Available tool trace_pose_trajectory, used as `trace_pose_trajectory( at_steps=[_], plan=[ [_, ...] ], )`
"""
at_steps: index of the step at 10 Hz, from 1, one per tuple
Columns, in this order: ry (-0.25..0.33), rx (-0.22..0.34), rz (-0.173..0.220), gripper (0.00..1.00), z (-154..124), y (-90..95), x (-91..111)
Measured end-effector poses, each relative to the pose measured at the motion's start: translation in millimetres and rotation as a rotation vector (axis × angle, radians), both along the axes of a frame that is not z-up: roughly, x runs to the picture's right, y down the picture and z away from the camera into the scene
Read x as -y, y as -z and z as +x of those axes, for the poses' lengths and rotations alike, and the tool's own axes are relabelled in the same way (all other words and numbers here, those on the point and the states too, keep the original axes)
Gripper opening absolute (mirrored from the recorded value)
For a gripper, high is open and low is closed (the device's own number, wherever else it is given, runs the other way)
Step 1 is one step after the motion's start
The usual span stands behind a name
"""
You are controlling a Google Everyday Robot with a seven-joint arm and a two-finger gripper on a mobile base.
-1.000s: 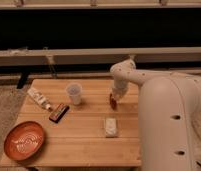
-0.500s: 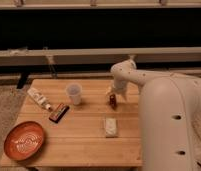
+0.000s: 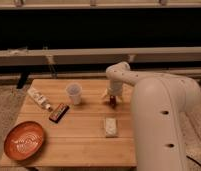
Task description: Place the pepper in the ceramic bowl
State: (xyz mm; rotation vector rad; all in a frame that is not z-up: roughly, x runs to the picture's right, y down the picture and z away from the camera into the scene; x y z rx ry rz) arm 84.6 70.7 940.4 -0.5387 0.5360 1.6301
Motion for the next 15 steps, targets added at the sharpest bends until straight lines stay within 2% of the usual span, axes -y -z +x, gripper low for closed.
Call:
trace_pose_trajectory(
  at_steps=[3, 4, 6, 8, 11, 15],
  plan=[
    [0.038, -0.003, -0.040, 0.49, -5, -6.2, -9],
    [0.040, -0.004, -0.042, 0.41, -4, -5.9, -9],
    [0.032, -0.007, -0.045, 0.19, -1, -2.2, -7],
    [0.047, 0.002, -0.047, 0.02, -9, 3.2, -3],
    [0.066, 0.020, -0.046, 0.00, -18, 24.7, 0],
    [0.129, 0.051, -0.043, 0.00, -42, 55.7, 5]
  ],
)
